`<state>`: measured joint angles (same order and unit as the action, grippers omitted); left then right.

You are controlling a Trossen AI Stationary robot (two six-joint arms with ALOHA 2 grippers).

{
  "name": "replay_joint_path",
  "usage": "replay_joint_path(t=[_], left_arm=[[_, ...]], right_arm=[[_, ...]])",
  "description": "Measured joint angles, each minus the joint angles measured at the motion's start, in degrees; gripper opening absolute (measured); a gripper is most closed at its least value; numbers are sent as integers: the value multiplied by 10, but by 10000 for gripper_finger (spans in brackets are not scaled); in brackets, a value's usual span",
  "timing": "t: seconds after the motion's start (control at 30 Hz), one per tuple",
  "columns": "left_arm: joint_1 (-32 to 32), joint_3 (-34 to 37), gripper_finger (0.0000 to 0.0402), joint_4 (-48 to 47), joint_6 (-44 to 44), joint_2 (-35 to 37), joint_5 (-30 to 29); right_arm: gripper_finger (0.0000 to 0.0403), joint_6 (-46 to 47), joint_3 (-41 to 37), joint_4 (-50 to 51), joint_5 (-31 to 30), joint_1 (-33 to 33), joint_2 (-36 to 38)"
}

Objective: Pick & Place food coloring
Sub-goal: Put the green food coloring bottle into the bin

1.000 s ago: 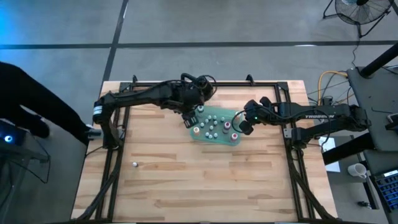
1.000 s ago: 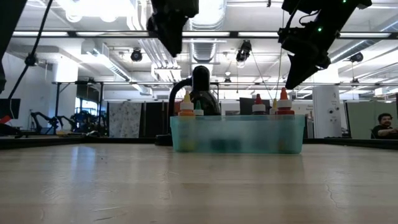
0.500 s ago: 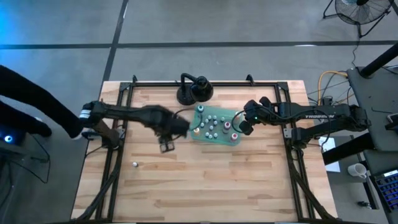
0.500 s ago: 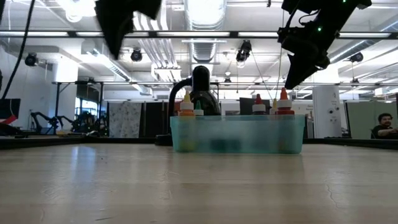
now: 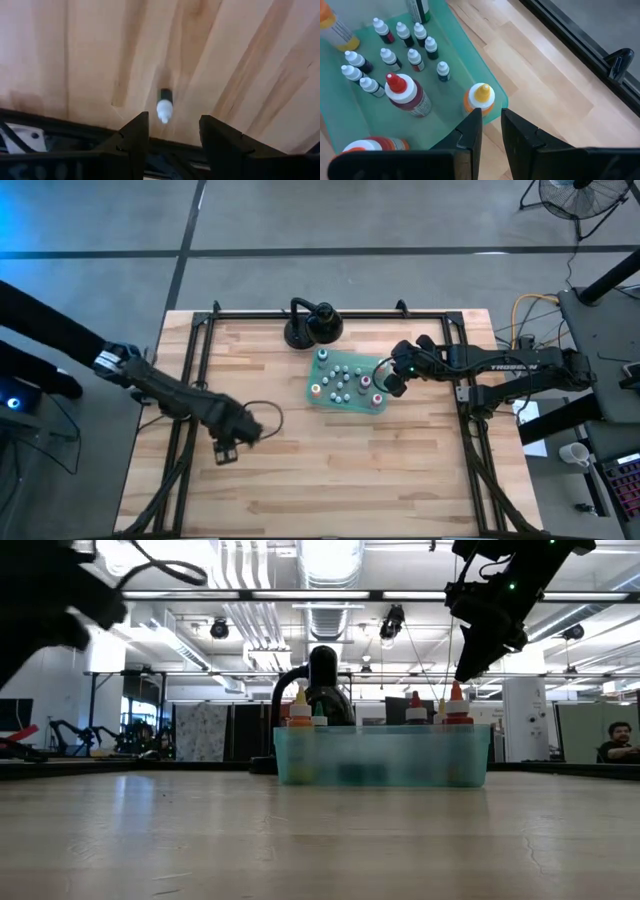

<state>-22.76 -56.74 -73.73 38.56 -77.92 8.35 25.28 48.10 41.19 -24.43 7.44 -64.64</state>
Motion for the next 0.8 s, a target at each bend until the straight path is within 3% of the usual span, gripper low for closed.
replay_joint_path(t=[0.37, 0.8], left_arm=[[-82, 74, 147, 78, 38, 85, -24], [-87, 182, 147, 150, 43, 112, -14]], right_arm=[[63, 2, 0, 0, 0, 0, 0], [63, 17, 0, -1, 0, 0, 0]])
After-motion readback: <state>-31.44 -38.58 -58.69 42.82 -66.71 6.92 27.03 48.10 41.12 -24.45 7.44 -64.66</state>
